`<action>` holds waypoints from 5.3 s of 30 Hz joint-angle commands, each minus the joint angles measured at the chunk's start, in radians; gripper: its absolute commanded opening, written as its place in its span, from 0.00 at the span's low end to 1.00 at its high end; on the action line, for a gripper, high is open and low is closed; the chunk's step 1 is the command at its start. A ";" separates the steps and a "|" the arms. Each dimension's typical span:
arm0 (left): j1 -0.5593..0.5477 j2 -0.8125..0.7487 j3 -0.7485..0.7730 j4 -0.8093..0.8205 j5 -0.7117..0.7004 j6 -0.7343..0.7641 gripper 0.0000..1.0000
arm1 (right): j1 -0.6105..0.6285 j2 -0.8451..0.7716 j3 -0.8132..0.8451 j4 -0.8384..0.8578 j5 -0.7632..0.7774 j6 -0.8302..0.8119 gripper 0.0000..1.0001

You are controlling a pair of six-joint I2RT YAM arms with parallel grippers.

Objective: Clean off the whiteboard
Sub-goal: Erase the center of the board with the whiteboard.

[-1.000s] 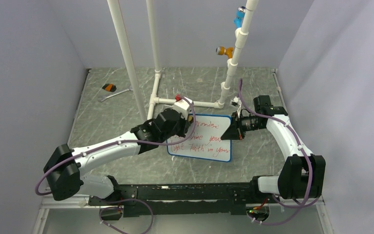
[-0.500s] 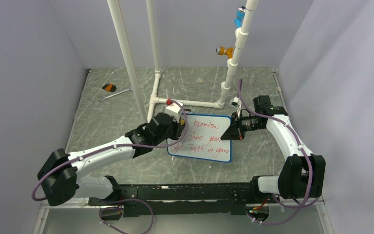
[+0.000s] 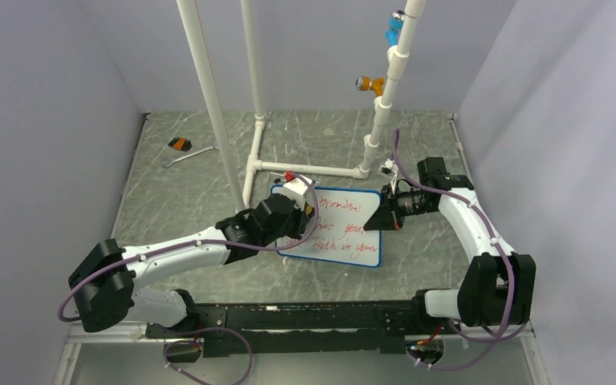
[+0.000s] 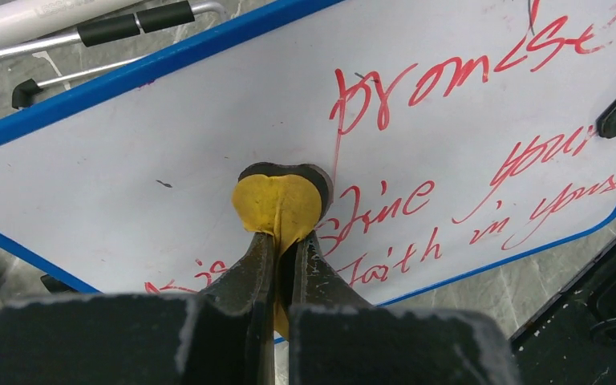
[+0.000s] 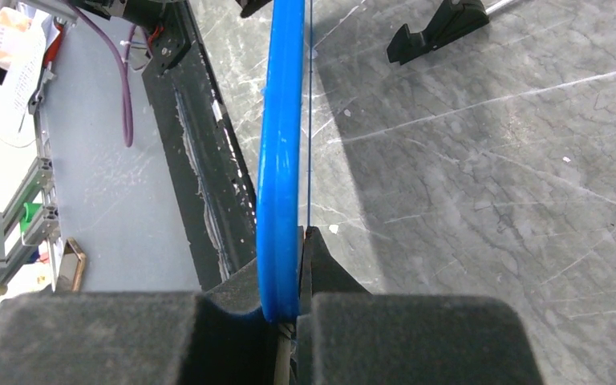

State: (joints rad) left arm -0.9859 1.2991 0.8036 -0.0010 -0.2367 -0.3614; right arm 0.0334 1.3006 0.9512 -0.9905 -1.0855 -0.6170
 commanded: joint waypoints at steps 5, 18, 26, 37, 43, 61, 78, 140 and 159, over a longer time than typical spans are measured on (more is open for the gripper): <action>0.047 -0.023 -0.002 -0.040 -0.089 -0.022 0.00 | 0.013 -0.007 0.033 -0.011 -0.011 -0.056 0.00; -0.033 0.019 0.037 -0.030 -0.044 -0.037 0.00 | 0.014 -0.002 0.032 -0.008 -0.011 -0.053 0.00; -0.045 0.048 0.049 -0.062 -0.142 -0.037 0.00 | 0.014 -0.005 0.032 -0.011 -0.013 -0.056 0.00; 0.060 -0.024 0.002 -0.064 -0.080 -0.038 0.00 | 0.013 -0.006 0.032 -0.010 -0.011 -0.055 0.00; -0.047 0.023 0.029 -0.048 -0.079 -0.072 0.00 | 0.013 -0.001 0.033 -0.009 -0.011 -0.053 0.00; 0.074 -0.014 0.106 -0.070 -0.054 0.032 0.00 | 0.013 -0.006 0.031 -0.010 -0.010 -0.055 0.00; 0.022 0.030 0.047 -0.016 -0.092 -0.026 0.00 | 0.014 -0.005 0.032 -0.014 -0.011 -0.058 0.00; -0.124 0.133 0.190 -0.052 -0.132 -0.027 0.00 | 0.014 0.008 0.036 -0.013 -0.010 -0.056 0.00; -0.023 0.066 0.152 -0.069 -0.141 -0.001 0.00 | 0.013 0.004 0.034 -0.013 -0.012 -0.057 0.00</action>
State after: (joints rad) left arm -1.0008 1.3720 0.9531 -0.0952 -0.3634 -0.3611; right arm 0.0326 1.3102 0.9588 -0.9657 -1.0859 -0.6182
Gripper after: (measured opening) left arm 0.058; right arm 0.050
